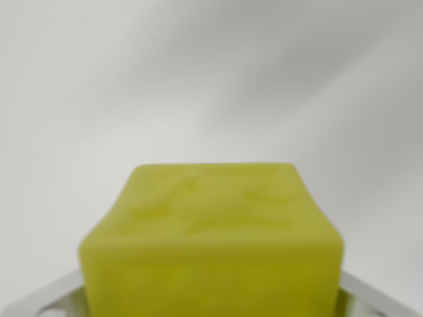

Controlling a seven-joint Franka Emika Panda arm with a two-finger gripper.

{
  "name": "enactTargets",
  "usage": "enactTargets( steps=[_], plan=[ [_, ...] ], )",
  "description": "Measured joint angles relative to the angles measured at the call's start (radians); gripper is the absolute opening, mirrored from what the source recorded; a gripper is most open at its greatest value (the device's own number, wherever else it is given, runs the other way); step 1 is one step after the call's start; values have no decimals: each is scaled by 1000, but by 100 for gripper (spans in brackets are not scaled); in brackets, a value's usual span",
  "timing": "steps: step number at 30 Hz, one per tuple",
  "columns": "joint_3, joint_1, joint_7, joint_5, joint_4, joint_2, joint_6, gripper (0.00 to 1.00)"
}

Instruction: Pick yellow cube

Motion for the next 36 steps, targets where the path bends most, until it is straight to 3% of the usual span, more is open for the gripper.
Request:
enactTargets(
  steps=[36],
  plan=[
    [0,0,4,-5,49,-103,-152,0]
  ],
)
